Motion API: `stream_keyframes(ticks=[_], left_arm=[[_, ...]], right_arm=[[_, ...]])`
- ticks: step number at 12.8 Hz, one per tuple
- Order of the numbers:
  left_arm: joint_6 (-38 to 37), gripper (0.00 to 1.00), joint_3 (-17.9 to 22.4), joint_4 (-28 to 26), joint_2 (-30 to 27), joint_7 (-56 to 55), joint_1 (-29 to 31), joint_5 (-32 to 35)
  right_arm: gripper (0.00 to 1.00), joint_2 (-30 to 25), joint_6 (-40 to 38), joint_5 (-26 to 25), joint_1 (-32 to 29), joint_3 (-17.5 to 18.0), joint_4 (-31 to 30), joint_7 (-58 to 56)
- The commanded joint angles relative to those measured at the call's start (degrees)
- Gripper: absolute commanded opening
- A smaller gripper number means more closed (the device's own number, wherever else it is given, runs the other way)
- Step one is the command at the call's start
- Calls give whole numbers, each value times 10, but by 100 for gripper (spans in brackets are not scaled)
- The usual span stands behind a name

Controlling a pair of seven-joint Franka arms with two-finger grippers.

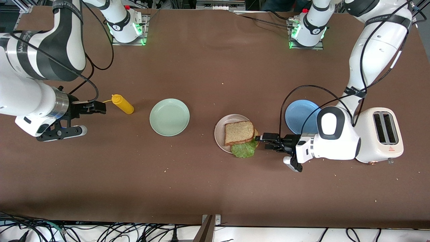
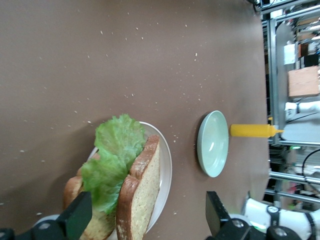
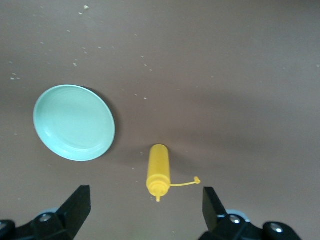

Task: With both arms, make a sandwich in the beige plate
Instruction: 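Open the left gripper and lift it away from the sandwich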

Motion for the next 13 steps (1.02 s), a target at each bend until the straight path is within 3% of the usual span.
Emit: stream_keyframes(ticks=[1,3,4,7,10,13], left_arm=[[-9,100,3,-7,-40,-6,0,75],[-43,100,4,-7,-79,-24,2,130],[-67,100,4,-4,-100,-45,3,161],[-167,100,3,32,-147,-140,0,285],[-223,100,14,45,-225,-209,-16,397],[-247,100,183,24,-317,-260,-146,413]], right_arm=[[99,-34,1,-56,-102,123,3,12],[99,-51,3,-137,-201,262,3,22],[98,-57,17,-154,-236,306,-1,37],[98,-106,71,-155,-322,384,-79,48],[99,-130,93,-153,-348,411,-117,48],[99,-124,76,-138,-346,407,-113,49]])
